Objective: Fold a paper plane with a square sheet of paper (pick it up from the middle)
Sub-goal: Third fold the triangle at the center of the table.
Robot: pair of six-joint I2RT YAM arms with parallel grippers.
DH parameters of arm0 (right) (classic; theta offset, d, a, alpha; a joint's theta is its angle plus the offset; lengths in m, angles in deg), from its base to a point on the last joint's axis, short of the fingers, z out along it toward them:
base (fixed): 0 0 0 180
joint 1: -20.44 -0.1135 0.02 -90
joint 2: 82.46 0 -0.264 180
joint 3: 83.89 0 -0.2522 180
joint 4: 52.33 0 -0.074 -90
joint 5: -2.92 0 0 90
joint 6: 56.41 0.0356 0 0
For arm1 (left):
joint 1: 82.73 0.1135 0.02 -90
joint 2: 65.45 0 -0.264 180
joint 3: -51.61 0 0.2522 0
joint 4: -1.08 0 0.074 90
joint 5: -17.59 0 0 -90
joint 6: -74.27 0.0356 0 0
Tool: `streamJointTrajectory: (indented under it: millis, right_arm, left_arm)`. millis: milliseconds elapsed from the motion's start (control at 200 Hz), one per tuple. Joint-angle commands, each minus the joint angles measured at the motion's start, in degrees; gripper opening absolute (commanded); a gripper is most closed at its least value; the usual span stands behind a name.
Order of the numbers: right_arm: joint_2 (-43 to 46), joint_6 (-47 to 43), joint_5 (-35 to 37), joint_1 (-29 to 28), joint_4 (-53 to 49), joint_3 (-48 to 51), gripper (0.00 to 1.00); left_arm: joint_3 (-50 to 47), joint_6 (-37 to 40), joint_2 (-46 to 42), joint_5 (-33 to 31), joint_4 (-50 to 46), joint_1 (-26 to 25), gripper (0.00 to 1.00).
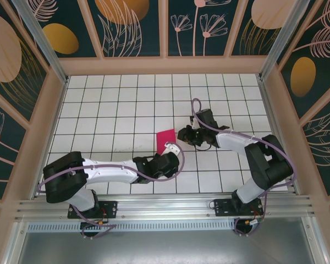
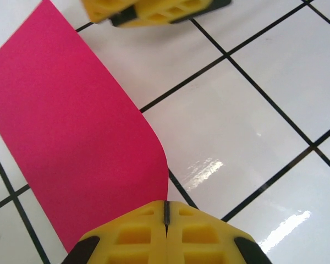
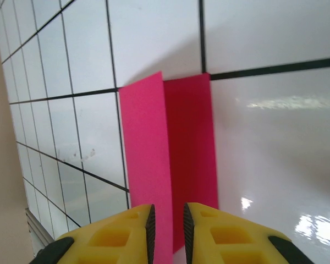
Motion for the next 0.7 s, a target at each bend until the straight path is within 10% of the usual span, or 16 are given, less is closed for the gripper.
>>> streamJointTrajectory:
  millis: [0, 691]
  right_arm:
    - [-1.76, -2.43, -0.47, -1.63, -0.34, -3.17, 0.23]
    - [-13.52, -9.94, -3.5, -4.54, -5.02, -12.65, 0.19]
  left_arm:
    - [-0.37, 0.7, -1.59, 1.69, 1.02, 0.5, 0.0]
    - [-0.67, -0.92, -1.33, 2.45, 0.83, 1.07, 0.0]
